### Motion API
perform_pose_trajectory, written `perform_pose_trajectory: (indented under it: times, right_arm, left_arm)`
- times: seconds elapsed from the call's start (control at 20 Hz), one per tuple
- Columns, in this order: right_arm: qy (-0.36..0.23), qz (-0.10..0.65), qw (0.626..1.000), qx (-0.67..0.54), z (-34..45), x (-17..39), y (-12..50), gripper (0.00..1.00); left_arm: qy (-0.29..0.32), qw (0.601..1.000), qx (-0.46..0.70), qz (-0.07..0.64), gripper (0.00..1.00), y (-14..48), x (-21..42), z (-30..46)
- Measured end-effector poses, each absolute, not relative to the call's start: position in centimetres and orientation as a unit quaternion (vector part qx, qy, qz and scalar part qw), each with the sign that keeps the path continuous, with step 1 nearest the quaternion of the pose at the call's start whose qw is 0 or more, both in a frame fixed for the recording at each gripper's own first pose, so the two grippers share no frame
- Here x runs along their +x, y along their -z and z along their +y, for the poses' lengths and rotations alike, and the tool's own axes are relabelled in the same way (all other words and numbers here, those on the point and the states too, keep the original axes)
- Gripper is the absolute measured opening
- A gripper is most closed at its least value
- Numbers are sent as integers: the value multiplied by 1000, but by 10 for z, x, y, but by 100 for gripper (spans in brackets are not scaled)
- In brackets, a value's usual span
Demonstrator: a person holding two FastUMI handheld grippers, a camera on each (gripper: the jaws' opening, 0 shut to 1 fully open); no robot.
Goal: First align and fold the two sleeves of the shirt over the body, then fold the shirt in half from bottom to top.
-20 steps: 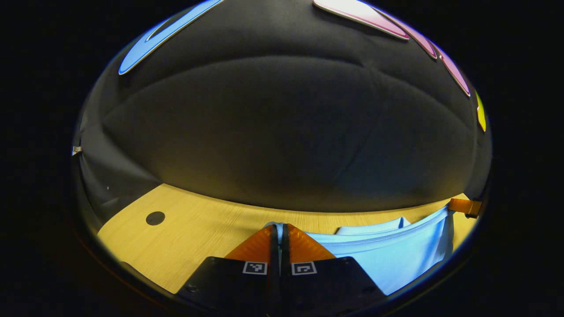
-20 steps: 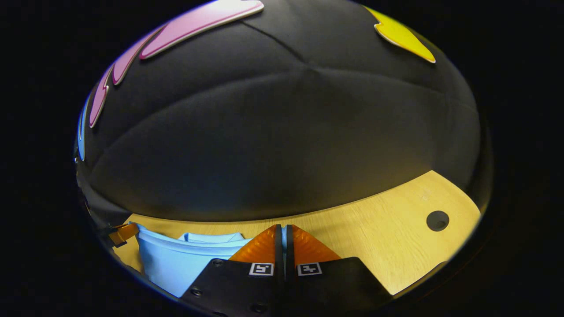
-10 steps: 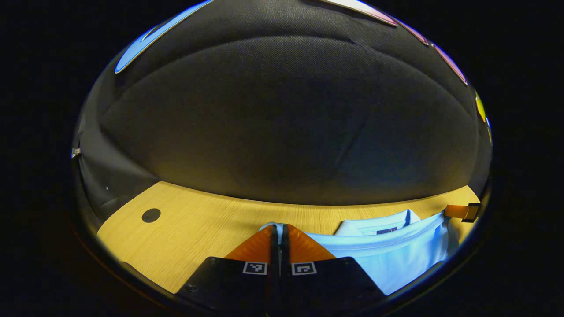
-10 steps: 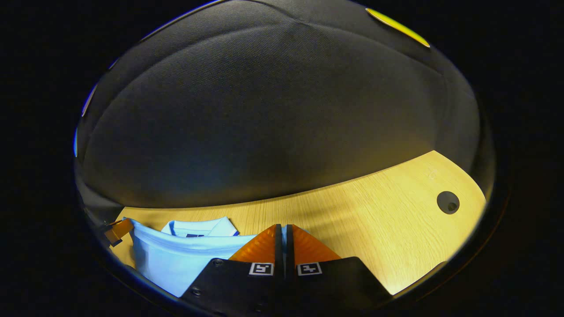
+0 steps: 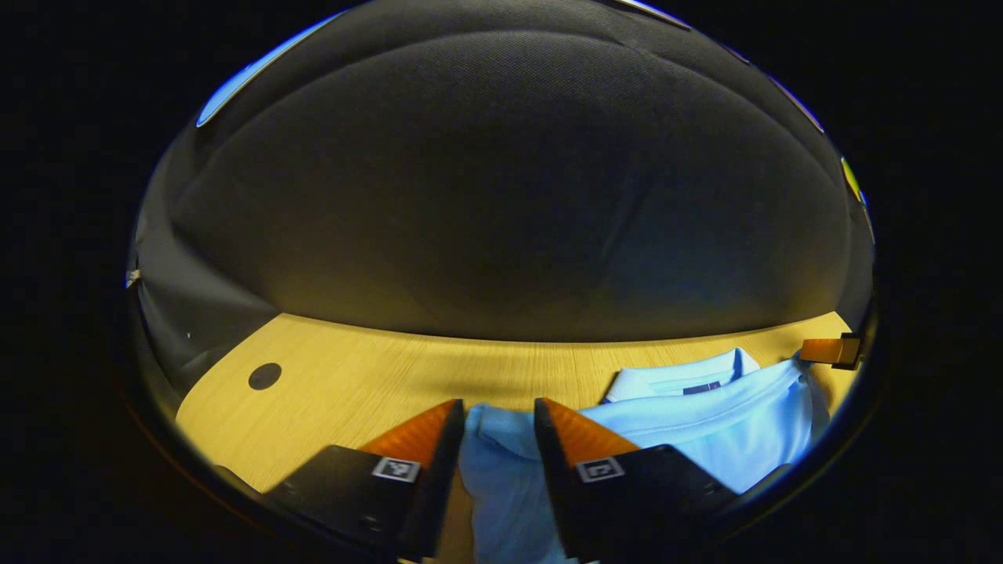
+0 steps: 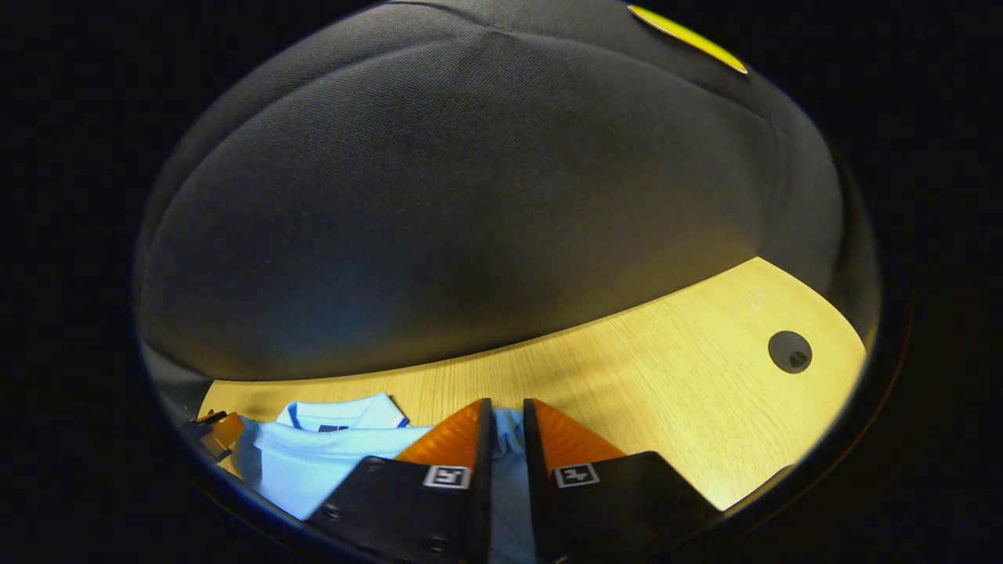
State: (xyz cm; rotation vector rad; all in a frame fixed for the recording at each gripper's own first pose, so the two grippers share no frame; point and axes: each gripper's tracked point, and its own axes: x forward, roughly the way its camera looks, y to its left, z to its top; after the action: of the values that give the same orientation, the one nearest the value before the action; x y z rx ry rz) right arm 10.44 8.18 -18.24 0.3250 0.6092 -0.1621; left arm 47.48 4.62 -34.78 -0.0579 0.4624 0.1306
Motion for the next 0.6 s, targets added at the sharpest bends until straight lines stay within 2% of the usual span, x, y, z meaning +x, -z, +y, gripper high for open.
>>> perform_pose_trajectory:
  times: [0.05, 0.1, 0.15, 0.2, 0.25, 0.35, 0.6]
  right_arm:
    - [81, 299, 939, 151, 81, 103, 184, 39]
    - [77, 296, 941, 143, 81, 102, 180, 48]
    - [70, 293, 944, 136, 81, 100, 175, 80]
    - [64, 289, 946, 131, 83, 98, 169, 77]
    - [60, 282, 949, 128, 85, 94, 161, 84]
    - [56, 263, 955, 128, 86, 82, 137, 84]
    - [35, 211, 969, 120, 89, 16, 51, 84]
  left_arm:
    - [-63, 970, -30, 232, 70, 348, 475, 46]
    - [-62, 969, -31, 236, 84, 349, 471, 47]
    - [-64, 969, -30, 238, 86, 348, 468, 46]
    - [-71, 968, -28, 238, 87, 344, 466, 49]
    - [-74, 969, -31, 234, 89, 338, 462, 50]
    - [-70, 974, -44, 210, 90, 316, 453, 44]
    - [-46, 986, -36, 156, 90, 243, 391, 32]
